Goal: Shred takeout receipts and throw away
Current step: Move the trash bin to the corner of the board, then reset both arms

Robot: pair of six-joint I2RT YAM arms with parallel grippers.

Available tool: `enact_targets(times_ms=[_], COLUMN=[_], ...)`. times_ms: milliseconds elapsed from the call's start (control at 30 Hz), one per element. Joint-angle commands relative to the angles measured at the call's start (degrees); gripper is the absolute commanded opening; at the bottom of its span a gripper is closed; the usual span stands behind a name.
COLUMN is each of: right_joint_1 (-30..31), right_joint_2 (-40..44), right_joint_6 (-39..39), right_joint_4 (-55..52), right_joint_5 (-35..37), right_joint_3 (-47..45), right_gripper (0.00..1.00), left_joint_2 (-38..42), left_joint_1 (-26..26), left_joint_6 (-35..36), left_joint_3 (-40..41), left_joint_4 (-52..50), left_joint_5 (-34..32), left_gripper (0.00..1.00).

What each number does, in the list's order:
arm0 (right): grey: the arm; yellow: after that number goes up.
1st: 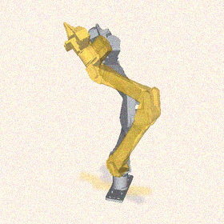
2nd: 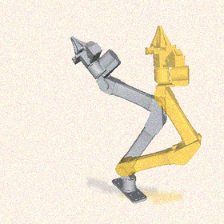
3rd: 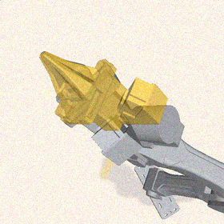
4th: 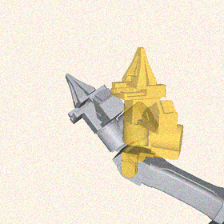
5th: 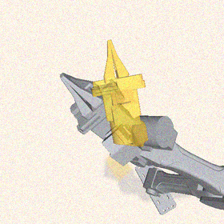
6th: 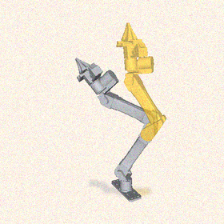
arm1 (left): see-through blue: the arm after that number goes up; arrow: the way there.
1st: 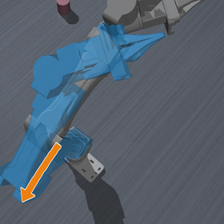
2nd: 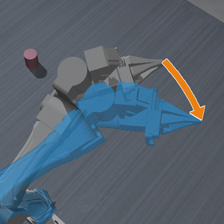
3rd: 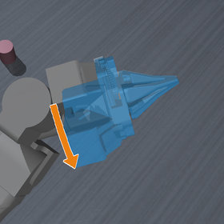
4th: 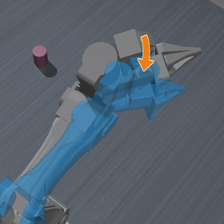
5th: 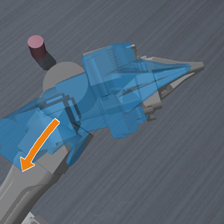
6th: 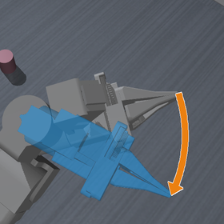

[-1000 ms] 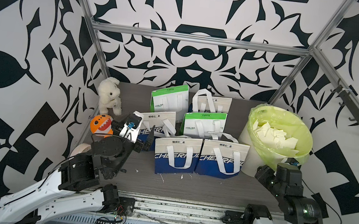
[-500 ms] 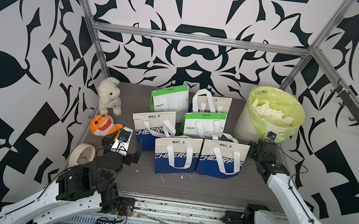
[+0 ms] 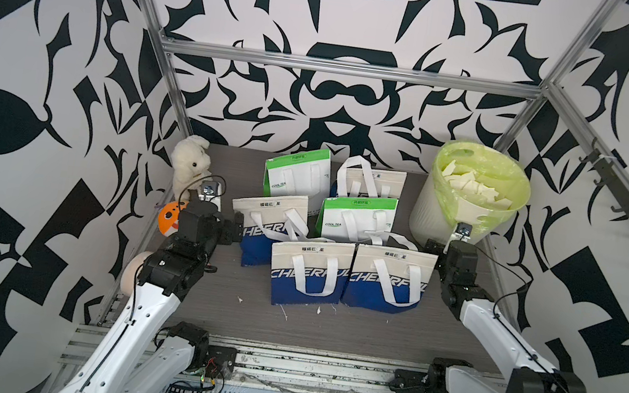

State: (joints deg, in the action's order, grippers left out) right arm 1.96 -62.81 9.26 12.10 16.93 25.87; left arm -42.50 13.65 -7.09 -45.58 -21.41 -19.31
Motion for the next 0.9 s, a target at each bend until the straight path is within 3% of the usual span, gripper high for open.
enact_targets(times_ms=[0, 67, 167, 200, 267, 367, 467, 567, 667, 867], right_joint_1=[0.1, 0.1, 0.1, 0.3, 0.3, 0.4, 0.5, 1.6, 2.0, 2.6], right_joint_2=[-0.1, -2.4, -8.0, -8.5, -10.4, -13.5, -19.0, -27.9, -25.6, -25.6], right_joint_6=[1.8, 2.4, 0.7, 0.7, 0.0, -1.0, -3.9, -6.2, -7.6, -10.2], right_joint_4=[5.7, 9.5, 19.0, 17.5, 25.9, 29.3, 40.3, 55.9, 45.3, 50.1], right_joint_5=[3.4, 3.2, 2.5, 2.4, 1.4, 0.1, -2.2, -3.4, -8.2, -12.9], right_joint_3=[-2.4, -4.1, -7.1, -6.1, -8.0, -7.1, -9.8, -12.4, -8.9, -11.5], right_gripper=[0.91, 0.88, 0.82, 0.81, 0.81, 0.81, 0.81, 1.0, 1.0, 1.0], left_joint_2=[4.0, 2.9, -1.1, -1.6, -1.4, -1.3, -2.9, -5.1, -8.7, -21.7], left_joint_1=[-2.7, -6.8, -17.0, -18.6, -19.0, -21.2, -21.9, -22.6, -22.9, -23.3], left_joint_6=[-0.3, -1.8, -11.6, -14.3, -15.8, -15.9, -16.6, -17.9, -15.3, -12.7], left_joint_3=[4.0, 5.9, 10.6, 12.9, 17.2, 24.3, 27.4, 30.5, 30.7, 30.5], left_joint_4=[14.4, 15.1, 17.8, 20.5, 26.7, 38.7, 41.5, 45.9, 50.1, 59.4], left_joint_5=[3.7, 5.8, 10.3, 8.4, 4.7, 5.5, 1.4, -0.5, 2.5, 4.9], left_gripper=[0.99, 1.0, 0.99, 0.99, 0.99, 1.0, 1.0, 0.99, 1.0, 0.99])
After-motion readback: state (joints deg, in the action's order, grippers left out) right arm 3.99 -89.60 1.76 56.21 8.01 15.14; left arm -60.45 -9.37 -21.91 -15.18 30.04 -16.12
